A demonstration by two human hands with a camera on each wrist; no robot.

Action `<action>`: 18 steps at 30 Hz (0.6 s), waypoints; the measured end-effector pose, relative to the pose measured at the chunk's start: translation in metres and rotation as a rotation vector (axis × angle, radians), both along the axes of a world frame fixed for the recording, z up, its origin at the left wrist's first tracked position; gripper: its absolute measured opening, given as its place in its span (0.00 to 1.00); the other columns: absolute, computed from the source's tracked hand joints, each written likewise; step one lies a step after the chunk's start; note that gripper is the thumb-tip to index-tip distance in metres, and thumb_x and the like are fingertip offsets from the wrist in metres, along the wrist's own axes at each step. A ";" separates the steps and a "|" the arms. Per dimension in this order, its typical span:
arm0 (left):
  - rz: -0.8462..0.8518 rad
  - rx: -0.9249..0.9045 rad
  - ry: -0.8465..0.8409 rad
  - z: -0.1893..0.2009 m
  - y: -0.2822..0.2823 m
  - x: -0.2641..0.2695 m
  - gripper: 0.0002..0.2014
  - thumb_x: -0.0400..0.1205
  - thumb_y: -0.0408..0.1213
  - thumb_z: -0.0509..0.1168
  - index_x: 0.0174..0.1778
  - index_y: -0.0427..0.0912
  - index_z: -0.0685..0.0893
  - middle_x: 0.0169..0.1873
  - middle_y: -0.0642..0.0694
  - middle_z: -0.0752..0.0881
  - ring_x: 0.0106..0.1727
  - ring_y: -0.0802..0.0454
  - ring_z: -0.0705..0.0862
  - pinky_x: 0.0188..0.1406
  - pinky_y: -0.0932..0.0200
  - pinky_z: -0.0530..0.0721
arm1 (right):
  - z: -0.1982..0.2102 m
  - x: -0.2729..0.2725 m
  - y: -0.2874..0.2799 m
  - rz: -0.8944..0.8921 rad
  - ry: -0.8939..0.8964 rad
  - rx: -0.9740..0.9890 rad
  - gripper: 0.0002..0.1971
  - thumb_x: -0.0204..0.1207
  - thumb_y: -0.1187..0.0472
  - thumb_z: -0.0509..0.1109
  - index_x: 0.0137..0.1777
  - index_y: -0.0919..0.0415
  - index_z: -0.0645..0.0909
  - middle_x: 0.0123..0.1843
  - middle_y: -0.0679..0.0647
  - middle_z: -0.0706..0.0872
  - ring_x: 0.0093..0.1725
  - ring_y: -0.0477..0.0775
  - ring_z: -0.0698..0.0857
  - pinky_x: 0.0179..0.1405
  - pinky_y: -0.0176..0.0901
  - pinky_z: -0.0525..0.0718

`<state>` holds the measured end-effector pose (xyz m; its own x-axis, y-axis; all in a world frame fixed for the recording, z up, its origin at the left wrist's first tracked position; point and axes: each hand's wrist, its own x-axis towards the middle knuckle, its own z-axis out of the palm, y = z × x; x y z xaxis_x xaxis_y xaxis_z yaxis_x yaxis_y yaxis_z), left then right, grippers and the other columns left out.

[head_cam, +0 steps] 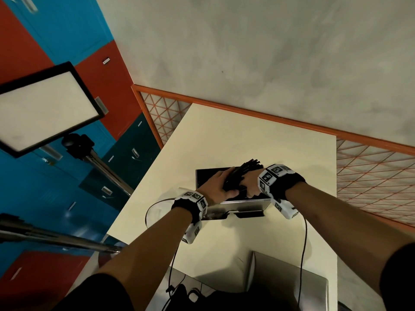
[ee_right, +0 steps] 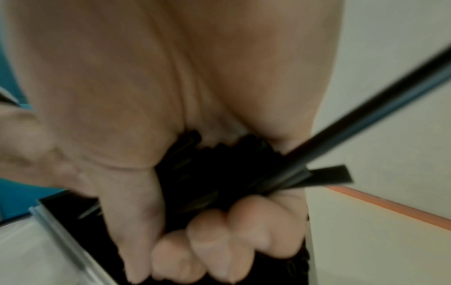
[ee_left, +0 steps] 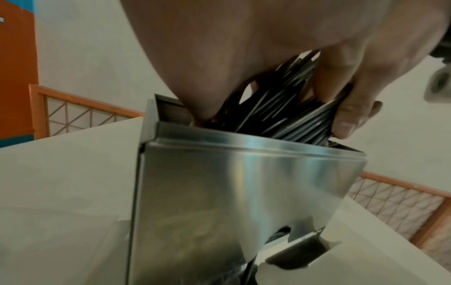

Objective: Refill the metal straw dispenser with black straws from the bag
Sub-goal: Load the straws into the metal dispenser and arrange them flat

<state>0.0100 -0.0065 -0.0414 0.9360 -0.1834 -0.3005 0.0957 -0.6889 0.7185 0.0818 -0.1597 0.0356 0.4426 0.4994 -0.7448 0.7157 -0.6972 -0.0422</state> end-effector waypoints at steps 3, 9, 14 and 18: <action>0.007 0.062 -0.061 -0.004 -0.009 -0.005 0.54 0.71 0.61 0.77 0.89 0.52 0.55 0.83 0.48 0.67 0.81 0.47 0.70 0.80 0.46 0.71 | 0.006 0.000 0.000 -0.068 0.089 -0.001 0.07 0.77 0.59 0.69 0.54 0.57 0.84 0.35 0.49 0.86 0.31 0.49 0.83 0.32 0.38 0.81; 0.135 0.099 -0.176 -0.004 -0.028 -0.008 0.50 0.64 0.69 0.77 0.79 0.53 0.67 0.71 0.52 0.80 0.66 0.50 0.84 0.66 0.50 0.84 | 0.008 0.005 -0.005 -0.244 0.194 0.007 0.10 0.71 0.59 0.72 0.29 0.56 0.81 0.24 0.50 0.82 0.22 0.52 0.78 0.29 0.41 0.78; 0.097 0.164 -0.186 -0.003 -0.027 0.000 0.41 0.72 0.55 0.78 0.79 0.50 0.67 0.69 0.48 0.82 0.64 0.45 0.85 0.63 0.49 0.85 | 0.011 0.010 -0.008 -0.326 0.223 0.032 0.03 0.68 0.61 0.76 0.37 0.59 0.85 0.26 0.54 0.85 0.23 0.54 0.81 0.28 0.40 0.80; 0.085 0.227 -0.218 -0.002 -0.027 0.003 0.34 0.75 0.46 0.75 0.76 0.49 0.69 0.62 0.46 0.85 0.55 0.42 0.88 0.53 0.46 0.87 | 0.010 0.011 -0.006 -0.399 0.236 0.055 0.02 0.71 0.64 0.74 0.39 0.62 0.85 0.29 0.56 0.89 0.26 0.55 0.84 0.31 0.45 0.86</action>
